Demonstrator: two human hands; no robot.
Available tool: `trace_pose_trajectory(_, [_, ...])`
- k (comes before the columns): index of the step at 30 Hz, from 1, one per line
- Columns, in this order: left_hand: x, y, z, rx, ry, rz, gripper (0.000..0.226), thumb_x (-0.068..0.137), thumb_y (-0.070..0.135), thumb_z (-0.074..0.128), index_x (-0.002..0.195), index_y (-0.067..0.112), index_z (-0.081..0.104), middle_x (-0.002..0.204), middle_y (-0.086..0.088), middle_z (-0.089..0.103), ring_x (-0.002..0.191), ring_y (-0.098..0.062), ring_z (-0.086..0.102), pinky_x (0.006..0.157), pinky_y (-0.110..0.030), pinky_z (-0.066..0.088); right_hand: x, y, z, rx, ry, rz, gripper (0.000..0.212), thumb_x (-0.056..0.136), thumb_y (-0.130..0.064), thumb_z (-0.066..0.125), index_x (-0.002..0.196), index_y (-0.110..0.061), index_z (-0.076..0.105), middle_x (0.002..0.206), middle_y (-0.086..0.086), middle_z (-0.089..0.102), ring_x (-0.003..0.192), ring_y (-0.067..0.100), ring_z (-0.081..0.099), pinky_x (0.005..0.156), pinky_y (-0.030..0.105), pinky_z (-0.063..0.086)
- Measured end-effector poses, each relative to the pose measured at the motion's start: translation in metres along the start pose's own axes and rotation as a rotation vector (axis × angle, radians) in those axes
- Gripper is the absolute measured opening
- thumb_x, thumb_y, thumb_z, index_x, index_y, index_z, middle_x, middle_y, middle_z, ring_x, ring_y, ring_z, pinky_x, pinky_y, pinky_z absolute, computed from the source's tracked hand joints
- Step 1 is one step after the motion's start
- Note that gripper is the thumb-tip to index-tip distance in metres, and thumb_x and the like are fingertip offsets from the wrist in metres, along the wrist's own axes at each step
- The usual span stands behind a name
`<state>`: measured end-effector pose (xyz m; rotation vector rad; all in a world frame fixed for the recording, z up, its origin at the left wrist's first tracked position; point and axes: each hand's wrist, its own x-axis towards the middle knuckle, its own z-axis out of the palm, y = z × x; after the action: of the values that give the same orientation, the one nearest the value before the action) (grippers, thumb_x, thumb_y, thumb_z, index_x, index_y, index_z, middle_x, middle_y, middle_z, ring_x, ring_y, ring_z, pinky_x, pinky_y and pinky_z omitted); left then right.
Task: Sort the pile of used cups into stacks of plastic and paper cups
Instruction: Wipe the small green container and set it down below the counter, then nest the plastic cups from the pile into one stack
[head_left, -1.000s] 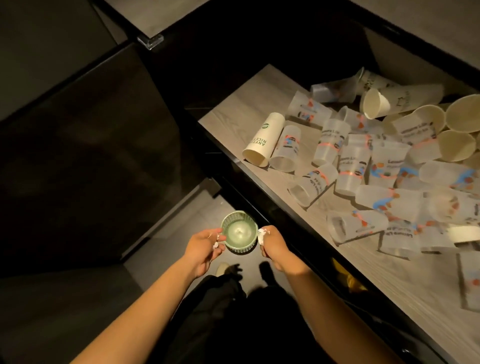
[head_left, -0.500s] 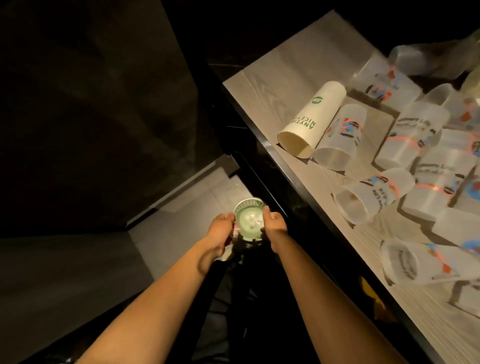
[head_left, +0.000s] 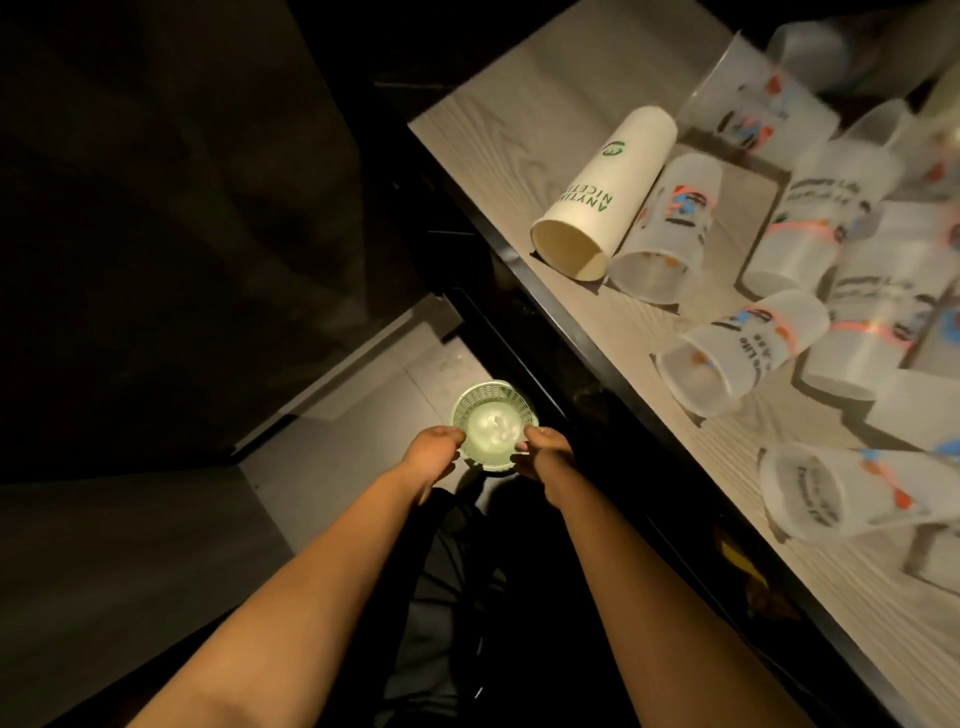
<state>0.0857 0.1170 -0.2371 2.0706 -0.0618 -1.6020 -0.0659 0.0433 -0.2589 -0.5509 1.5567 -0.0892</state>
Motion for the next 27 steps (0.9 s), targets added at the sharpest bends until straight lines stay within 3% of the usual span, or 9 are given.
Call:
trace_pose_trajectory(2, [-0.028, 0.009, -0.006, 0.118, -0.013, 0.041, 0.013, 0.097, 0.013, 0.053, 0.092, 0.011, 0.064, 0.088, -0.007, 0.059, 0.083, -0.021, 0.053, 0.077, -0.030, 0.046, -0.030, -0.008, -0.008, -0.035, -0.024, -0.057, 0.014, 0.104, -0.015, 0.045, 0.100, -0.011, 0.058, 0.086, 0.008, 0.061, 0.068, 0.018, 0.063, 0.067, 0.032, 0.054])
trace_pose_trajectory(4, [-0.058, 0.024, -0.012, 0.242, -0.024, 0.090, 0.011, 0.095, 0.012, 0.054, 0.088, 0.010, 0.063, 0.084, -0.010, 0.057, 0.079, -0.022, 0.050, 0.074, -0.031, 0.045, -0.065, -0.021, -0.017, -0.033, -0.079, -0.111, 0.021, 0.103, -0.010, 0.042, 0.086, -0.015, 0.052, 0.078, 0.005, 0.053, 0.051, 0.008, 0.056, 0.050, 0.021, 0.046])
trace_pose_trajectory(6, [-0.090, 0.045, -0.016, 0.304, -0.042, 0.146, 0.010, 0.092, 0.009, 0.055, 0.086, 0.010, 0.062, 0.082, -0.012, 0.056, 0.077, -0.021, 0.049, 0.072, -0.031, 0.043, -0.101, -0.036, -0.027, -0.031, -0.088, -0.183, 0.025, 0.103, -0.009, 0.042, 0.081, -0.017, 0.050, 0.075, 0.003, 0.050, 0.047, 0.005, 0.053, 0.046, 0.017, 0.042])
trace_pose_trajectory(8, [-0.118, 0.065, -0.016, 0.320, -0.048, 0.194, 0.012, 0.093, 0.008, 0.054, 0.086, 0.008, 0.064, 0.083, -0.013, 0.059, 0.077, -0.022, 0.052, 0.072, -0.032, 0.046, -0.133, -0.051, -0.036, -0.026, -0.083, -0.255, 0.021, 0.104, -0.012, 0.043, 0.087, -0.015, 0.055, 0.077, 0.003, 0.053, 0.053, 0.008, 0.055, 0.051, 0.019, 0.044])
trace_pose_trajectory(10, [-0.146, 0.089, -0.012, 0.301, -0.062, 0.250, 0.014, 0.096, 0.009, 0.053, 0.089, 0.008, 0.065, 0.087, -0.012, 0.062, 0.081, -0.022, 0.056, 0.075, -0.034, 0.050, -0.163, -0.066, -0.047, 0.013, -0.037, -0.333, 0.013, 0.104, -0.017, 0.047, 0.106, -0.016, 0.059, 0.089, 0.005, 0.063, 0.069, 0.013, 0.064, 0.059, 0.021, 0.051])
trace_pose_trajectory(13, [-0.173, 0.115, 0.002, 0.235, -0.101, 0.342, 0.016, 0.100, 0.010, 0.051, 0.091, 0.010, 0.064, 0.089, -0.012, 0.063, 0.083, -0.022, 0.059, 0.079, -0.037, 0.052, -0.191, -0.080, -0.064, 0.063, 0.028, -0.425, 0.021, 0.105, -0.023, 0.049, 0.121, -0.016, 0.061, 0.104, 0.007, 0.068, 0.090, 0.018, 0.070, 0.070, 0.022, 0.057])
trace_pose_trajectory(19, [-0.198, 0.134, 0.046, 0.181, -0.154, 0.438, 0.019, 0.100, 0.009, 0.052, 0.104, 0.007, 0.070, 0.095, -0.012, 0.069, 0.081, -0.021, 0.063, 0.075, -0.035, 0.053, -0.224, -0.069, -0.121, 0.169, 0.226, -0.552, 0.021, 0.102, -0.019, 0.050, 0.113, -0.016, 0.069, 0.098, 0.004, 0.072, 0.086, 0.014, 0.071, 0.072, 0.020, 0.056])
trace_pose_trajectory(23, [-0.217, 0.140, 0.086, 0.188, -0.268, 0.450, 0.024, 0.093, 0.004, 0.053, 0.096, 0.016, 0.073, 0.104, -0.008, 0.066, 0.096, -0.021, 0.065, 0.091, -0.042, 0.056, -0.240, -0.051, -0.164, 0.310, 0.333, -0.609, 0.022, 0.101, -0.009, 0.049, 0.108, -0.013, 0.070, 0.092, 0.007, 0.073, 0.084, 0.018, 0.072, 0.077, 0.026, 0.059])
trace_pose_trajectory(27, [-0.231, 0.146, 0.121, 0.126, -0.414, 0.393, 0.032, 0.091, 0.004, 0.054, 0.106, 0.022, 0.074, 0.111, -0.005, 0.067, 0.090, -0.016, 0.066, 0.081, -0.037, 0.053, -0.252, -0.041, -0.198, 0.400, 0.393, -0.696, 0.022, 0.100, -0.003, 0.051, 0.107, -0.011, 0.071, 0.093, 0.011, 0.073, 0.087, 0.020, 0.073, 0.077, 0.024, 0.059])
